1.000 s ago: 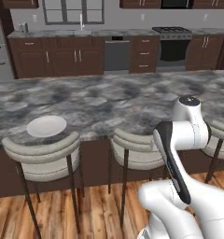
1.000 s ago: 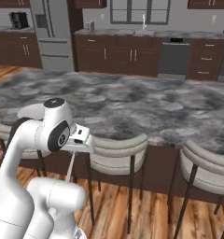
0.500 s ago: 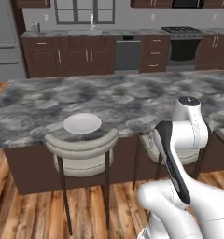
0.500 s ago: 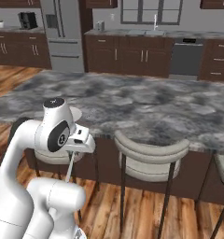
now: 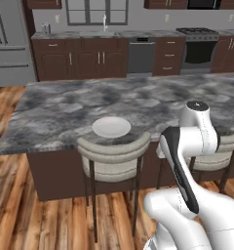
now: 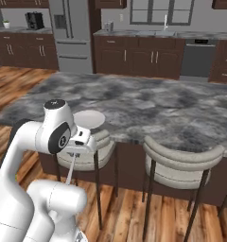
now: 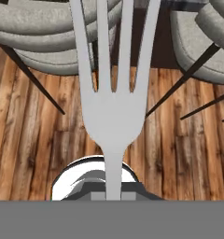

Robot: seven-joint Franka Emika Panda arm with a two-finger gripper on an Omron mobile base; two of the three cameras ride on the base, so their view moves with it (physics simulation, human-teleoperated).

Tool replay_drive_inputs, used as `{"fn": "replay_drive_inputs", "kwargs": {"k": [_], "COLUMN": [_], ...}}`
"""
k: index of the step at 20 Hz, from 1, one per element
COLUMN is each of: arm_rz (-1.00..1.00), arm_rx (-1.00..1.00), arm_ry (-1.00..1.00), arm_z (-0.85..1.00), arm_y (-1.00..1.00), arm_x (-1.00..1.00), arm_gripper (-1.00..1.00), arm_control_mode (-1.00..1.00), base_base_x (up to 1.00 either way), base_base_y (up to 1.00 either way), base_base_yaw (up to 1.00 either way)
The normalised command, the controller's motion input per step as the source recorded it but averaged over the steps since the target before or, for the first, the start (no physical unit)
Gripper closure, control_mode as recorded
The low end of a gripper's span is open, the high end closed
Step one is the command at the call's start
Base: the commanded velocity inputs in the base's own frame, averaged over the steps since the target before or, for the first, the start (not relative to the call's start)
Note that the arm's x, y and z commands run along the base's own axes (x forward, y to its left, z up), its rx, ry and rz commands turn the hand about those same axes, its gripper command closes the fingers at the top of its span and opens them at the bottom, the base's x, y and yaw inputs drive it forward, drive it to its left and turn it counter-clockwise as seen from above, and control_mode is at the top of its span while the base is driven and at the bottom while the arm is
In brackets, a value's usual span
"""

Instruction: Take the fork and place it on the left side of the plate. Then take the spoon and place it on the right side of the plate. Make sure they're directly next to the plate.

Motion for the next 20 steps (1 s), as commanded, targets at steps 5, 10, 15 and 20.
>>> {"fn": "replay_drive_inputs", "kwargs": {"k": [5, 10, 15, 20], "arm_rz": [0.0, 0.0, 0.0, 0.0], "arm_rx": [0.0, 0.0, 0.0, 0.0], "arm_ry": [0.0, 0.0, 0.0, 0.0], "arm_z": [0.0, 0.0, 0.0, 0.0], "arm_y": [0.0, 0.0, 0.0, 0.0], "arm_x": [0.0, 0.0, 0.0, 0.0], "arm_gripper": [1.0, 1.0, 1.0, 1.0], "arm_control_mode": [1.0, 1.0, 1.0, 1.0], "base_base_x": [0.0, 0.04, 0.07, 0.27], "base_base_y": [0.61, 0.49, 0.56, 0.69], "base_base_yaw": [0.0, 0.0, 0.0, 0.0]}}
